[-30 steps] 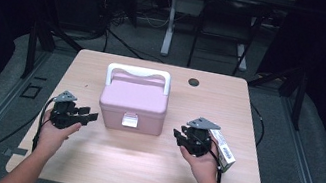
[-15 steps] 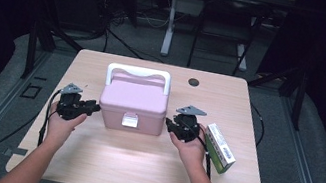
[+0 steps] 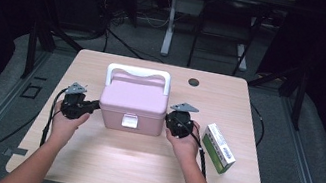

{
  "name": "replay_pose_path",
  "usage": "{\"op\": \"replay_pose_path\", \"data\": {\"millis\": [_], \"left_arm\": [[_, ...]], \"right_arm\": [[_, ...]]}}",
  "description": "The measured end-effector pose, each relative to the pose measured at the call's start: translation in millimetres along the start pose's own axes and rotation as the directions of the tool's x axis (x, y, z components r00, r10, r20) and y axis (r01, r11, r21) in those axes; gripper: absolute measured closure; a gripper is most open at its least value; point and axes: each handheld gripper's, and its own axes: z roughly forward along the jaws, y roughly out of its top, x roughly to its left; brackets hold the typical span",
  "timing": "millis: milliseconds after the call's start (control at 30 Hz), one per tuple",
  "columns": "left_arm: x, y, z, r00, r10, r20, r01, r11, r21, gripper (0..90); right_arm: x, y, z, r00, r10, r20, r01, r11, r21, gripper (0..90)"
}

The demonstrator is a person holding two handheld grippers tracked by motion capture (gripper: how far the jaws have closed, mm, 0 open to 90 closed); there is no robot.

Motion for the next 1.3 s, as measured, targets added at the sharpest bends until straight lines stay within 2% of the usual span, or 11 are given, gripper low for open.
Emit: {"op": "replay_pose_path", "data": {"millis": [100,233,367,533,767,867,1067,1233,1300], "left_arm": [[-3.0,-0.6,-1.7,1.0000,0.008,-0.003,-0.008,1.0000,0.003,89.5],[-6.5,-1.3,-3.8,0.9998,0.020,-0.006,-0.020,0.9997,0.012,89.6],[-6.7,-3.3,-5.2,1.0000,0.001,0.009,-0.001,1.0000,0.009,89.7],[-8.9,-4.8,-8.1,0.9998,0.005,0.019,-0.006,0.9998,0.018,89.7],[-14.6,-9.2,-14.1,0.9995,0.007,0.030,-0.008,0.9996,0.026,89.8],[-16.9,-11.5,-16.4,0.9992,-0.006,0.041,0.005,0.9997,0.025,89.8],[-25.9,-15.8,-21.5,0.9988,0.012,0.047,-0.014,0.9994,0.032,89.8],[-35.6,-20.1,-24.9,0.9979,0.029,0.059,-0.031,0.9991,0.029,89.8],[-38.6,-21.7,-26.3,0.9977,0.035,0.057,-0.037,0.9989,0.030,89.8]], "right_arm": [[2.2,-0.9,-2.5,0.9998,-0.016,0.009,0.016,1.000,0.005,90.0],[3.3,-3.7,-6.3,0.9999,-0.010,0.004,0.010,1.000,0.007,90.0],[4.6,-6.9,-11.9,0.9999,-0.016,-0.003,0.016,1.000,0.015,90.0],[5.6,-9.3,-15.6,0.9996,-0.026,-0.009,0.026,0.999,0.018,90.0],[8.5,-11.9,-20.9,0.9992,-0.039,0.001,0.039,0.999,0.026,90.0],[9.8,-13.5,-22.9,0.9991,-0.041,0.011,0.040,0.999,0.026,90.0],[10.2,-18.8,-29.6,0.9996,-0.025,0.015,0.025,0.999,0.021,90.0],[10.2,-24.8,-39.5,0.9988,-0.042,0.024,0.042,0.999,0.031,90.0],[10.4,-29.3,-46.0,0.9992,-0.034,0.019,0.033,0.999,0.032,90.0]]}}
